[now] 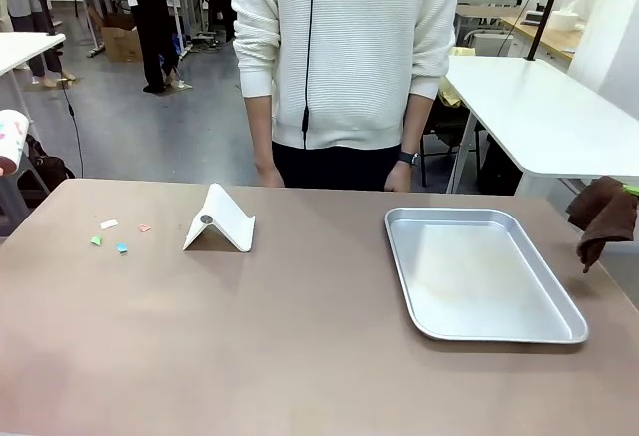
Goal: Clean the surface of the table.
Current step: Clean the area not pointed to by the person.
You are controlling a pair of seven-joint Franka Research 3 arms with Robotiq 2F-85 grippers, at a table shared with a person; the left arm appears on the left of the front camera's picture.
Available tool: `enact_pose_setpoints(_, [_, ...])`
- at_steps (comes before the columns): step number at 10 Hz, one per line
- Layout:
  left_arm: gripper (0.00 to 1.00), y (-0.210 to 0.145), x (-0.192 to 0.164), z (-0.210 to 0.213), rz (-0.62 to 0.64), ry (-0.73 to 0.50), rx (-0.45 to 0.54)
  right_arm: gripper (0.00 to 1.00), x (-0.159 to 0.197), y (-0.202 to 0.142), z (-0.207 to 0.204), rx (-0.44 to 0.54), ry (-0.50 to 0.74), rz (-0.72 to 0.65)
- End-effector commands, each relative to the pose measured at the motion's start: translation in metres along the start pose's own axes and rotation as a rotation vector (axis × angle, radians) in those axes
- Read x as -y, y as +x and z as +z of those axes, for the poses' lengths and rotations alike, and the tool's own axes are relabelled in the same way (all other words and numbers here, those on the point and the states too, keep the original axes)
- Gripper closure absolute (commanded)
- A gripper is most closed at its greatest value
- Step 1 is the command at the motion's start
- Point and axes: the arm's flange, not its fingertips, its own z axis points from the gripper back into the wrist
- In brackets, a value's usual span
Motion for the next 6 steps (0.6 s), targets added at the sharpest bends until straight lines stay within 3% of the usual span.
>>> enact_pose_setpoints(1, [0.78,0.0,0.0049,0.001,-0.012,-0.018,0.006,0.93,-0.0048,-0.0046,0.0018,-0.017,-0.001,0.006])
enact_pose_setpoints(6, [0.78,0.0,0.0049,0.001,-0.012,-0.018,0.006,0.93,-0.0048,-0.0046,0.0018,-0.017,-0.001,0.006])
